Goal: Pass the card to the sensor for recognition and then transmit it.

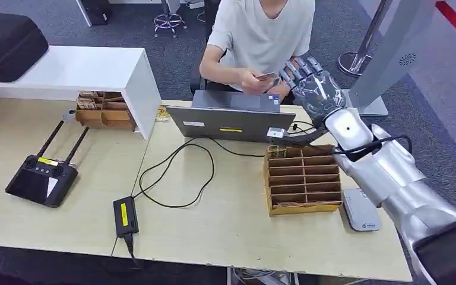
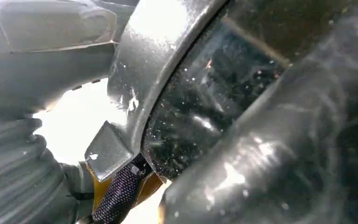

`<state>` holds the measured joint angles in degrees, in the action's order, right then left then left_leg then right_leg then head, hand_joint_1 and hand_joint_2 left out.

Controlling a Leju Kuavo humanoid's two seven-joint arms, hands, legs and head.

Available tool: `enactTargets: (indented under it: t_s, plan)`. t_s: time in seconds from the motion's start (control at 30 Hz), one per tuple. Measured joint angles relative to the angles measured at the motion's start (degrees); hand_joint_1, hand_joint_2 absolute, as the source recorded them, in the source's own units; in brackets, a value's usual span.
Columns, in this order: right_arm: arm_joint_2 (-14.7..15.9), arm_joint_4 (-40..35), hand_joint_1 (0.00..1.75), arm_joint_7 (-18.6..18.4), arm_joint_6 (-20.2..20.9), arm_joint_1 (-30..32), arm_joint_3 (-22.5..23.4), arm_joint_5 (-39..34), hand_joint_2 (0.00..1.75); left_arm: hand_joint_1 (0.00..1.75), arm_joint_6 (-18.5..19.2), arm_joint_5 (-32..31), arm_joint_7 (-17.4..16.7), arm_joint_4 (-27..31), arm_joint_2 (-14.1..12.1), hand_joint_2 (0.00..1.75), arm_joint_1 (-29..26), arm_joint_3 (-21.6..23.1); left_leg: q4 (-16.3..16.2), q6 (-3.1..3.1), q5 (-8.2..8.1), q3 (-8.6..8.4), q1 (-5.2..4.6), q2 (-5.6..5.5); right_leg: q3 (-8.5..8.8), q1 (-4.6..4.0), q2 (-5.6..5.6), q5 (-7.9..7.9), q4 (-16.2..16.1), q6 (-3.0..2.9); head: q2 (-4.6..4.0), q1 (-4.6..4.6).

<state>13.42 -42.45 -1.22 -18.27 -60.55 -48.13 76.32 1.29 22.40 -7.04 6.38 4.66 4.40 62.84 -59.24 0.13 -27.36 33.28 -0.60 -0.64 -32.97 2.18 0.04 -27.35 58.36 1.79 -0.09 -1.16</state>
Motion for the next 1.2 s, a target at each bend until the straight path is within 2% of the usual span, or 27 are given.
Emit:
enactTargets:
  t_s: [0.4, 0.43, 0.47, 0.57, 0.6, 0.63, 0.67, 0.7, 0.73, 0.83, 0.97, 1.0, 1.03, 1.07, 1.2]
  plan:
    - [0.2, -0.1, 0.0, -0.2, 0.7, 0.1, 0.0, 0.4, 1.75, 0.0, 0.0, 0.2, -0.2, 0.0, 0.0, 1.75, 0.0, 0.0, 0.0, 0.0, 0.0, 0.0, 0.0, 0.0, 0.0, 0.0, 0.0, 0.0, 0.0, 0.0, 0.0, 0.0]
    - [0.4, -0.2, 0.28, -0.2, 0.9, 0.1, 0.0, 0.5, 1.75, 0.0, 0.0, 0.3, -0.2, 0.0, 0.0, 1.75, 0.0, 0.0, 0.0, 0.0, 0.0, 0.0, 0.0, 0.0, -0.01, 0.0, 0.0, 0.0, 0.0, 0.0, 0.0, 0.0]
    - [0.5, -0.3, 0.37, -0.2, 0.9, 0.1, 0.0, 0.5, 1.75, 0.0, 0.0, 0.3, -0.2, 0.0, 0.0, 1.75, 0.0, 0.0, 0.0, 0.0, 0.0, 0.0, 0.0, 0.0, -0.01, 0.0, 0.0, 0.0, 0.0, 0.0, 0.0, 0.0]
    - [1.2, -0.8, 0.37, 0.2, 0.9, 0.1, 0.0, 0.4, 1.75, 0.0, 0.0, 0.4, -0.2, 0.0, 0.0, 1.75, 0.0, 0.0, 0.0, 0.0, 0.0, 0.0, 0.0, 0.0, 0.0, 0.0, 0.0, 0.0, 0.0, 0.0, 0.0, 0.0]
    - [1.3, -1.1, 0.1, 0.2, 0.9, 0.1, 0.0, 0.3, 1.75, 0.0, 0.0, 0.4, -0.2, 0.0, 0.0, 1.75, 0.0, 0.0, 0.0, 0.0, 0.0, 0.0, 0.0, 0.0, 0.0, 0.0, 0.0, 0.0, 0.0, 0.0, 0.0, 0.0]
    - [1.5, -1.2, 0.14, 0.2, 0.9, 0.1, 0.0, 0.3, 1.75, 0.0, 0.0, 0.4, -0.2, 0.0, 0.0, 1.75, 0.0, 0.0, 0.0, 0.0, 0.0, 0.0, 0.0, 0.0, 0.0, 0.0, 0.0, 0.0, 0.0, 0.0, 0.0, 0.0]
    - [1.7, -1.3, 1.43, 0.2, 0.9, 0.1, 0.0, 0.3, 1.75, 0.0, 0.0, 0.4, -0.2, 0.0, 0.0, 1.75, 0.0, 0.0, 0.0, 0.0, 0.0, 0.01, 0.0, 0.0, 0.0, 0.0, 0.0, 0.0, 0.0, 0.0, 0.0, 0.02]
    - [1.8, -1.5, 1.69, 0.2, 0.9, 0.2, 0.0, 0.3, 1.75, 0.0, 0.0, 0.4, -0.2, 0.0, 0.0, 1.75, 0.0, 0.0, 0.0, 0.0, 0.0, 0.01, 0.0, 0.0, 0.0, 0.0, 0.0, 0.0, 0.0, 0.0, 0.0, 0.0]
    - [2.0, -1.6, 1.75, 0.2, 0.9, 0.2, 0.0, 0.3, 1.75, 0.0, 0.0, 0.5, -0.2, 0.0, 0.0, 1.75, 0.0, 0.0, 0.0, 0.0, 0.0, 0.0, 0.0, 0.0, 0.0, 0.0, 0.0, 0.0, 0.0, 0.0, 0.0, 0.0]
    - [2.8, -2.5, 1.75, 0.2, 1.0, 0.4, 0.2, -0.2, 1.75, 0.0, 0.0, 0.6, -0.2, 0.0, 0.0, 1.75, 0.0, 0.0, 0.0, 0.0, 0.0, 0.0, -0.01, 0.0, -0.01, 0.0, 0.0, 0.0, 0.0, 0.0, 0.0, 0.0]
    - [5.1, -5.9, 1.26, 0.2, 1.1, 1.2, 1.2, -1.3, 1.75, 0.0, -0.1, 1.1, -0.2, 0.0, 0.0, 1.75, -0.1, 0.0, 0.0, 0.0, 0.0, 0.01, 0.0, -0.03, -0.01, 0.0, -0.04, 0.0, 0.0, 0.0, 0.0, 0.0]
    - [5.8, -6.8, 0.75, 0.2, 1.1, 1.5, 1.4, -1.4, 1.75, 0.0, -0.1, 1.3, -0.2, 0.0, 0.0, 1.75, -0.1, 0.0, 0.0, 0.0, 0.0, 0.02, -0.01, -0.05, -0.01, 0.0, -0.08, 0.0, 0.0, 0.0, 0.0, 0.0]
    - [6.6, -7.9, 0.16, 0.2, 1.2, 1.8, 1.7, -1.6, 1.75, 0.0, -0.2, 1.4, -0.2, 0.0, 0.0, 1.75, -0.1, 0.0, 0.0, 0.0, 0.0, 0.03, -0.01, -0.06, -0.01, 0.0, -0.09, 0.0, 0.0, 0.0, 0.0, 0.0]
    - [7.7, -9.3, 0.0, 0.1, 1.3, 2.2, 2.1, -1.8, 1.75, 0.0, -0.2, 1.6, -0.2, 0.0, 0.0, 1.75, -0.1, 0.0, 0.0, 0.01, 0.0, 0.04, -0.01, -0.04, -0.01, 0.0, -0.07, 0.0, 0.0, 0.0, 0.0, 0.02]
    - [12.4, -15.1, 0.0, -0.5, 2.1, 4.1, 4.2, -2.9, 1.75, 0.0, -0.8, 2.3, -0.1, 0.0, 0.0, 1.75, -0.2, 0.0, 0.0, 0.02, -0.01, 0.08, -0.04, -0.08, -0.03, 0.02, -0.11, 0.0, -0.1, 0.01, 0.0, 0.0]
